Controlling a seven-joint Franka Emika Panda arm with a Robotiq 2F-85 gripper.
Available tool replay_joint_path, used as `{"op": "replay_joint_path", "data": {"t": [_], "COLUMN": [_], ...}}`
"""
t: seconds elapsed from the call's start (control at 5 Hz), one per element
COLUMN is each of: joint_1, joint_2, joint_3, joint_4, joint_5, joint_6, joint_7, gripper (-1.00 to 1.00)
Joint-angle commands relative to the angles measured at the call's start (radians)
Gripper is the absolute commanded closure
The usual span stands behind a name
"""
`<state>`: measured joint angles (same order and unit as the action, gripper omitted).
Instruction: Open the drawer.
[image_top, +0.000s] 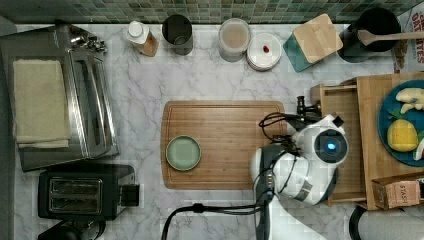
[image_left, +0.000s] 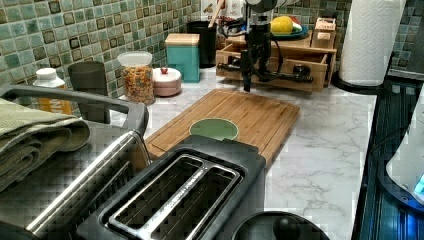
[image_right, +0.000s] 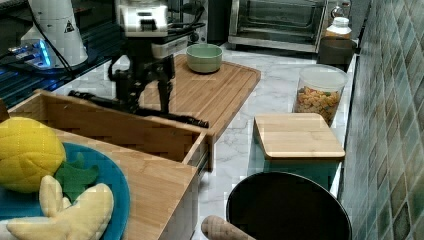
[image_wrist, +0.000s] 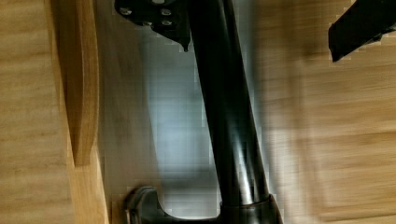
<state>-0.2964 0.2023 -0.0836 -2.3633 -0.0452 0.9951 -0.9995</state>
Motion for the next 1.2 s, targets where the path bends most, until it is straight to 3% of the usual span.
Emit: {"op": "replay_joint_path", "data": {"t": [0.2, 0.4, 1.2], "joint_1": [0.246, 0.255, 0.246], "joint_2": [-0.054, -0.070, -0.069], "joint_3": [0.209, 0.220, 0.229], "joint_4": [-0.029, -0.033, -0.033], "joint_5": [-0.012, -0.069, -0.071], "joint_6": [-0.084, -0.064, -0.064], "joint_7": [0.123, 0.204, 0.206], "gripper": [-1.00, -1.00, -1.00]}}
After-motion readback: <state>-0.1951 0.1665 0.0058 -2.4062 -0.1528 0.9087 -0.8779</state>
